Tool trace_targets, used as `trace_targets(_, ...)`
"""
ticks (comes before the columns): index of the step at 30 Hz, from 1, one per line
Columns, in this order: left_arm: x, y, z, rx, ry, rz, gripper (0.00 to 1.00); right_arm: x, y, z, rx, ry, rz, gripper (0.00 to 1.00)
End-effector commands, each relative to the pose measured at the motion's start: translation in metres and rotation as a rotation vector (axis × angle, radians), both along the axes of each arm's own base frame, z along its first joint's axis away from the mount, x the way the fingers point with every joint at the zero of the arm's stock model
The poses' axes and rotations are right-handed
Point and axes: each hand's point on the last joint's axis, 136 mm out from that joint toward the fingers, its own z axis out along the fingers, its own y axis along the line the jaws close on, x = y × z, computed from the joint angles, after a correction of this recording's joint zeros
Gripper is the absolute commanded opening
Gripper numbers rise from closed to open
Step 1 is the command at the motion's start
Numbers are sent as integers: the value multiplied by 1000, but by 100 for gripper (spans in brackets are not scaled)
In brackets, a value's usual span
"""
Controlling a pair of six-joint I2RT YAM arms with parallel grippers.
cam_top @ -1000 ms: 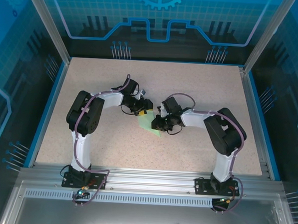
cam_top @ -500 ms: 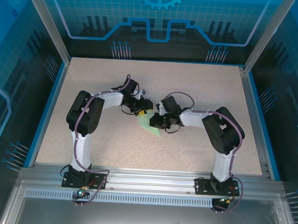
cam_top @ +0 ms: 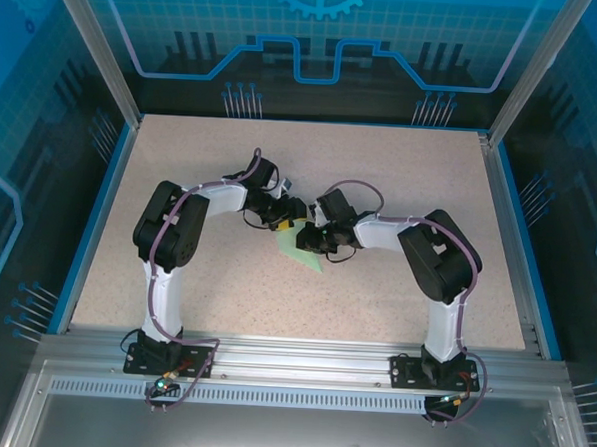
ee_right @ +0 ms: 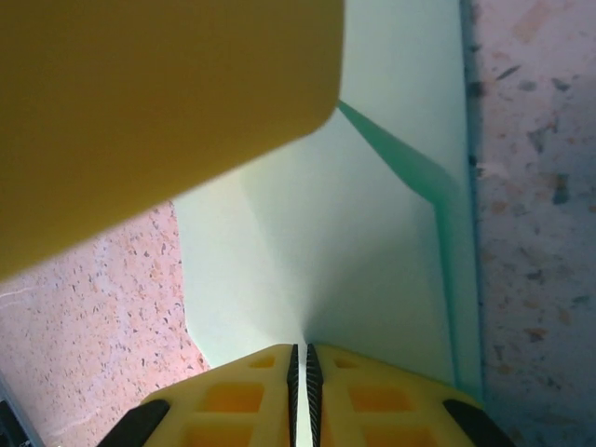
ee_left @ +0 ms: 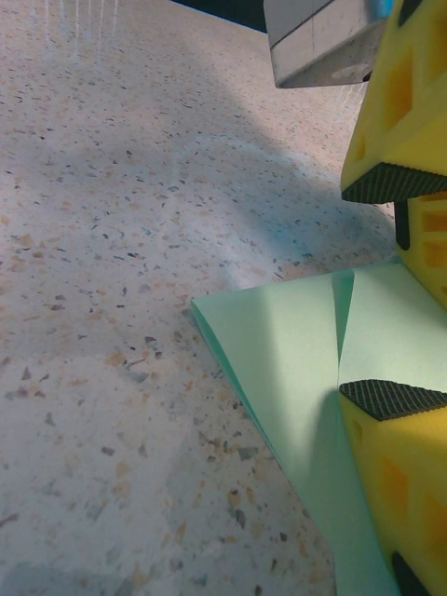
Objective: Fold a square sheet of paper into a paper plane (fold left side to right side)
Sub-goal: Fourth fold the wing at the center of the table.
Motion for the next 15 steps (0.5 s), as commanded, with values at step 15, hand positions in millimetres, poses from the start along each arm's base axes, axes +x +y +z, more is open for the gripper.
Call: trace_targets(15,-12,17,-39,123,74,22,58,-80,-42,-14,-229,159,171,14)
